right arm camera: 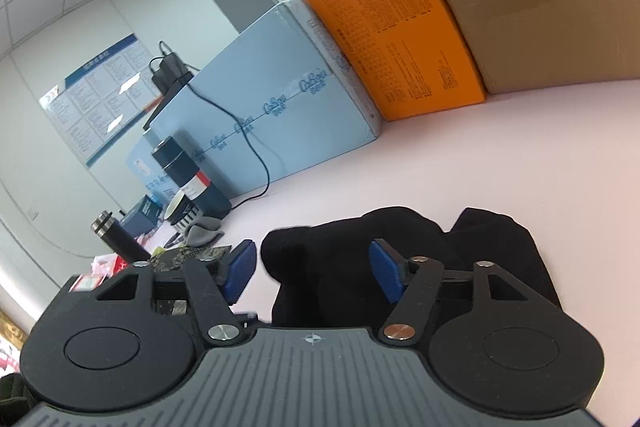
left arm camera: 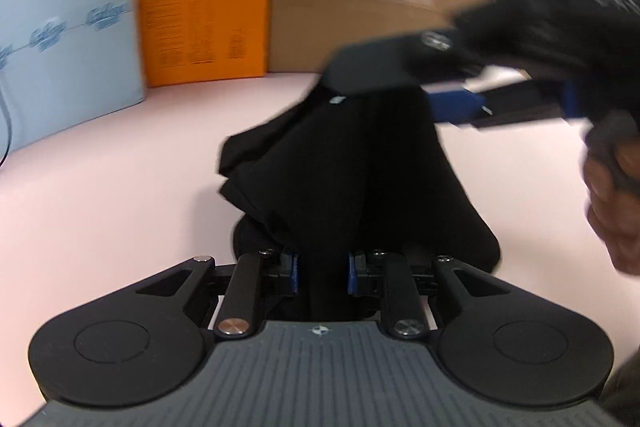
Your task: Fold clothes
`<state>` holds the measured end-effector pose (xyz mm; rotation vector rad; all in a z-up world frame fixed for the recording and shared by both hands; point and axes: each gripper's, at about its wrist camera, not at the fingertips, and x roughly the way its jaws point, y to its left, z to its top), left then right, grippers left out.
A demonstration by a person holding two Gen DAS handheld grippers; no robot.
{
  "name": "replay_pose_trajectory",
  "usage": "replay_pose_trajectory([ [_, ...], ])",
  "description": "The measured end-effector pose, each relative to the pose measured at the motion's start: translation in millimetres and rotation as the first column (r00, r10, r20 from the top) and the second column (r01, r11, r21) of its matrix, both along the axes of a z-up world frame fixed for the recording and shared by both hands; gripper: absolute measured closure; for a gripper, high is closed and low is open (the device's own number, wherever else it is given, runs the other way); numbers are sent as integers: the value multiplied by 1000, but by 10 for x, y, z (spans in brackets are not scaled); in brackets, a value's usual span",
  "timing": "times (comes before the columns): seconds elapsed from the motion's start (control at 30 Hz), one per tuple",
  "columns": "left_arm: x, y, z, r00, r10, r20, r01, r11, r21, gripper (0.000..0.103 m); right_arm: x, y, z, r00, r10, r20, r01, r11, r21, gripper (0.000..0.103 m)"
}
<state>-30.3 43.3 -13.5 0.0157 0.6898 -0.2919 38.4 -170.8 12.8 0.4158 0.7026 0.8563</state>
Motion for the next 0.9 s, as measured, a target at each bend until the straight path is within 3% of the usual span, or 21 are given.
replay_pose_trajectory([
  [0.07, -32, -56, -38, 1000, -28, -9, 28, 1000, 6, 85, 28, -68, -20, 999, -41, -22, 41, 999, 30, 84],
  [0.3, 103, 41, -93, 997, 54, -51, -56, 998, -32, 84, 17, -456, 81, 981, -196, 4, 193, 973, 126, 99],
  [0.47, 130, 151, -155, 988, 125, -95, -130, 990, -49, 83, 33, -920, 324, 922, -376, 89, 357, 917, 179, 101],
  [0.53, 165, 187, -147, 984, 149, -94, -154, 987, -52, 83, 11, -1015, 411, 902, -408, 143, 387, 909, 155, 101],
  [0.63, 194, 193, -147, 984, 148, -100, -154, 987, -53, 82, 48, -835, 451, 953, -256, 164, 245, 966, 86, 94],
  [0.67, 189, 177, -150, 985, 142, -99, -147, 988, -45, 82, 33, -692, 433, 966, -198, 166, 192, 980, 51, 82],
  [0.7, 179, 165, -149, 986, 138, -97, -143, 989, -40, 82, 5, -551, 406, 974, -148, 171, 146, 989, 23, 60],
  [0.77, 151, 153, -142, 986, 136, -93, -139, 990, -32, 82, -37, -255, 324, 984, -42, 174, 49, 998, -39, 43],
  [0.87, 163, 182, -137, 987, 136, -86, -139, 990, -35, 82, -10, 65, 165, 987, 58, 149, -41, 992, -117, 43],
  [0.9, 159, 194, -133, 986, 142, -82, -145, 989, -39, 82, 12, 93, 121, 987, 43, 153, -24, 992, -124, 55],
])
